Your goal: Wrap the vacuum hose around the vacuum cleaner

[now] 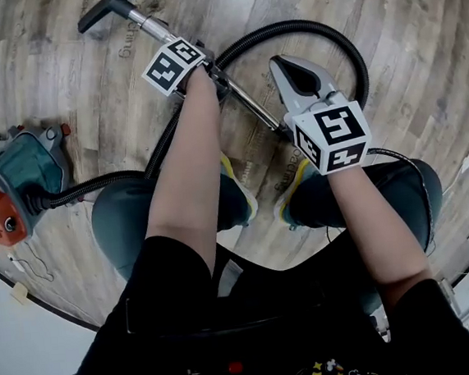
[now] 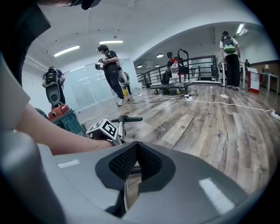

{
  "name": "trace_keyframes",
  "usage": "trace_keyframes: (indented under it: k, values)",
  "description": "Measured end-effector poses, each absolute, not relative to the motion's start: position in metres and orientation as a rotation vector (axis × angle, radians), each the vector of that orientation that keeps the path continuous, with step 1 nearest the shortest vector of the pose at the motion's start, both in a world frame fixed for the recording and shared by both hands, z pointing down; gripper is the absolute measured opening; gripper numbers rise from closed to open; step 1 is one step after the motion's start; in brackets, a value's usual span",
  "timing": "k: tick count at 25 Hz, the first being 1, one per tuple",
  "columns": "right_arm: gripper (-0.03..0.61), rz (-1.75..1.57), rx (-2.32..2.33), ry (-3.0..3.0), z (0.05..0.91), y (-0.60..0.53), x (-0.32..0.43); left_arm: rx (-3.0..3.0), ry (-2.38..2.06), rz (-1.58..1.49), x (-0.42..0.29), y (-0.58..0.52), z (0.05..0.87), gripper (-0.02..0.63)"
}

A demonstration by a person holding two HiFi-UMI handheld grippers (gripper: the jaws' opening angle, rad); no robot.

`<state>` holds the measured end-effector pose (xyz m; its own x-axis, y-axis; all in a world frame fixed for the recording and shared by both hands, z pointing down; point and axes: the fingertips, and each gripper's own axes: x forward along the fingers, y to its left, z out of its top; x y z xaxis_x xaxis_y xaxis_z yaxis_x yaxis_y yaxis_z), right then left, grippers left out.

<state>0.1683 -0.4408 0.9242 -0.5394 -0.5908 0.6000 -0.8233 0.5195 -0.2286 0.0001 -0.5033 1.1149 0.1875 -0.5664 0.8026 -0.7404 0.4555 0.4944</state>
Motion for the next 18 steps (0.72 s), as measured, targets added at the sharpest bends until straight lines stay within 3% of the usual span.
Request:
trace_keyframes:
  k: [5,18]
  values:
    - [0.026,0.724,1.181,-2.309,0.820,-0.431,0.178,1.351,-1.511,0.281,-0.003,-0.487,0.987,0.115]
    - [0.026,0.761,1.198,-2.277,0.460,-0.348,0.179,1.731,-1.329,0.520,0.048,-0.397,0.563,0.109]
